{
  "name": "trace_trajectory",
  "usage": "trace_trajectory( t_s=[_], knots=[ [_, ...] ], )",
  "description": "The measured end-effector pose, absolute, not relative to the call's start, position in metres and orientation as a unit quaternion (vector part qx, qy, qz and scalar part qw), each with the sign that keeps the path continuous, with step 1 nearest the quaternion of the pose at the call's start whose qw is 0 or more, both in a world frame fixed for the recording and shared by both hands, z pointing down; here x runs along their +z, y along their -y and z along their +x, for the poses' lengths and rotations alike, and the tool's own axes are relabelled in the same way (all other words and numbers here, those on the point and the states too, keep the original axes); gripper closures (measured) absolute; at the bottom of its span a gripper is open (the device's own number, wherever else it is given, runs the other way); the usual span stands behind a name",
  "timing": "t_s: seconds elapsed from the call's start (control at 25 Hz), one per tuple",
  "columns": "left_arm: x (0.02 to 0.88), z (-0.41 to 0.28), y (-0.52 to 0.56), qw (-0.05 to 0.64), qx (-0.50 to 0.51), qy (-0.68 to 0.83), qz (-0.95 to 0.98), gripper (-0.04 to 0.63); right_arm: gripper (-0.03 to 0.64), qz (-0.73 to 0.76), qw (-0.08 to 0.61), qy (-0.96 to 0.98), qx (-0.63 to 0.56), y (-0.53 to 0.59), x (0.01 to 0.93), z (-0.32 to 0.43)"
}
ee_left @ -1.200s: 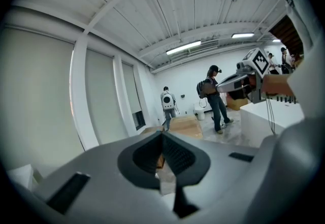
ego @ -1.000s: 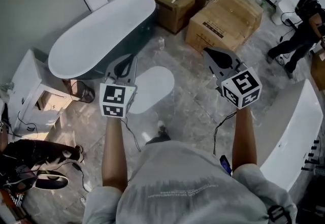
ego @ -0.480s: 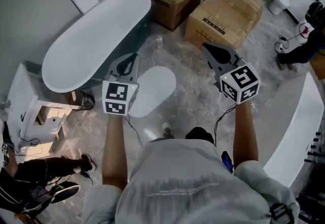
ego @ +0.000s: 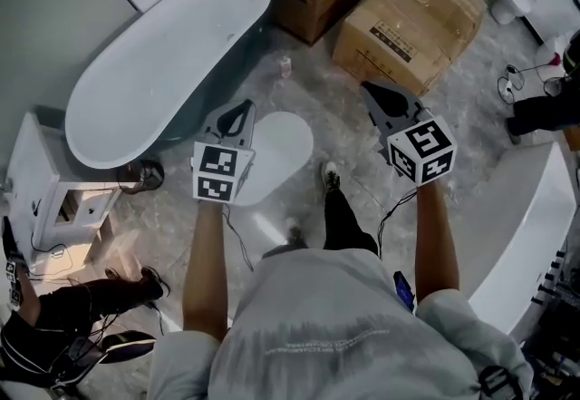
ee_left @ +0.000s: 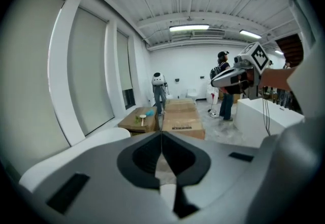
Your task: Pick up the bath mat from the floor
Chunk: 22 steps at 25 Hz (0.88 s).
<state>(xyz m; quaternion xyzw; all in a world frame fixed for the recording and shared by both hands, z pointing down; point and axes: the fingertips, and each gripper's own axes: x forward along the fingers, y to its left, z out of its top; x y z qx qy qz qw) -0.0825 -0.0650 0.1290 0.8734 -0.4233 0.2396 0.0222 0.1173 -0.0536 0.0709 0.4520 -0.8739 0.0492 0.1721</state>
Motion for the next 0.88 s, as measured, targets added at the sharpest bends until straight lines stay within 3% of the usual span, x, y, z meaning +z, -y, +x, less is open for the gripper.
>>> trace_trajectory(
  t_s=[0.4,0.88],
  knots=[
    [0.231,-0.064,0.147,0.090,0.273,0.439,0.851,0.578,0.601,0.415,0.212,0.878,0.107,0.150,0.179,0.136],
    [0.492,-0.048,0.181,0.152,0.321,0.394,0.848,0.577,0.601,0.412,0.231,0.864,0.175,0.202,0.432,0.146]
  ],
)
